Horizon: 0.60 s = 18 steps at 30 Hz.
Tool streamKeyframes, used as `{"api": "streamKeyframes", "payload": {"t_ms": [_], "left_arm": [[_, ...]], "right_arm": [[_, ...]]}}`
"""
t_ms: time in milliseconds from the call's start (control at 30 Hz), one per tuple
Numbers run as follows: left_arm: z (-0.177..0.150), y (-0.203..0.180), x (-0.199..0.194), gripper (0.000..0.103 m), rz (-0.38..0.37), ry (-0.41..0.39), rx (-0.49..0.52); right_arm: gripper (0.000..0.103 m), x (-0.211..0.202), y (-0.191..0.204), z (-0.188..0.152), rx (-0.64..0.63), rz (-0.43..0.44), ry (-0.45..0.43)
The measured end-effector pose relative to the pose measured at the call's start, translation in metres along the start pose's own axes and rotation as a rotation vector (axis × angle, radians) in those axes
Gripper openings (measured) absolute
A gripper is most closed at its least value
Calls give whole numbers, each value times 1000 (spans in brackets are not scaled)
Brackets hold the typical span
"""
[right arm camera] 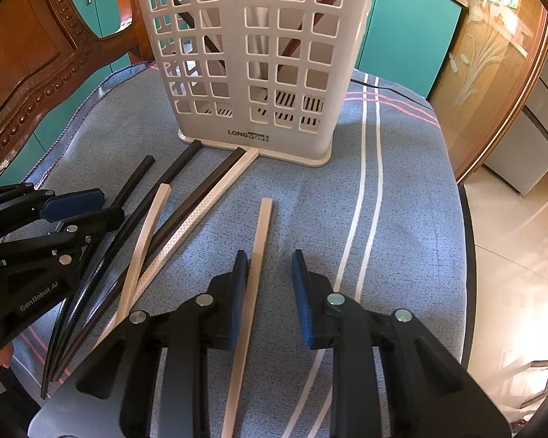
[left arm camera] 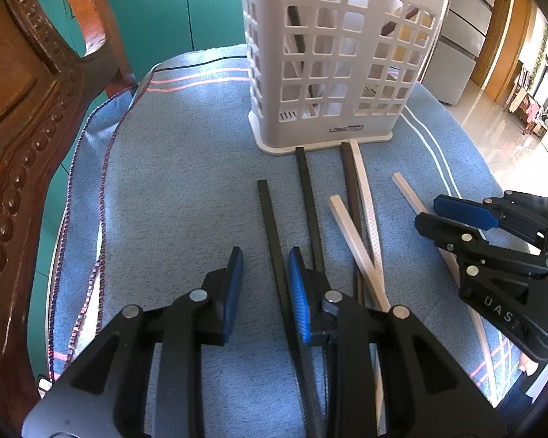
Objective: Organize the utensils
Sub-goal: 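Lower both open tools around the next chopsticks in the row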
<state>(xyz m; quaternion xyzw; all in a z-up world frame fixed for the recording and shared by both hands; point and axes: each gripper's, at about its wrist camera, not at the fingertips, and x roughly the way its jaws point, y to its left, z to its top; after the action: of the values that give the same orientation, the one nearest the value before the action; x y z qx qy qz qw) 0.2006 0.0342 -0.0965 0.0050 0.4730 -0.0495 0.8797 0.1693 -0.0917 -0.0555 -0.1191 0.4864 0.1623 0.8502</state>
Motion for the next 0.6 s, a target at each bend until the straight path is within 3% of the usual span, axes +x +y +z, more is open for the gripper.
{"api": "streamKeyframes", "payload": {"t_ms": [300, 600], "left_arm": [[2, 5, 1, 27, 15, 0, -6], [1, 1, 1, 34, 15, 0, 4]], "right_arm": [[26, 0, -10, 2, 28, -13, 2], [26, 2, -10, 1, 38, -13, 0]]}}
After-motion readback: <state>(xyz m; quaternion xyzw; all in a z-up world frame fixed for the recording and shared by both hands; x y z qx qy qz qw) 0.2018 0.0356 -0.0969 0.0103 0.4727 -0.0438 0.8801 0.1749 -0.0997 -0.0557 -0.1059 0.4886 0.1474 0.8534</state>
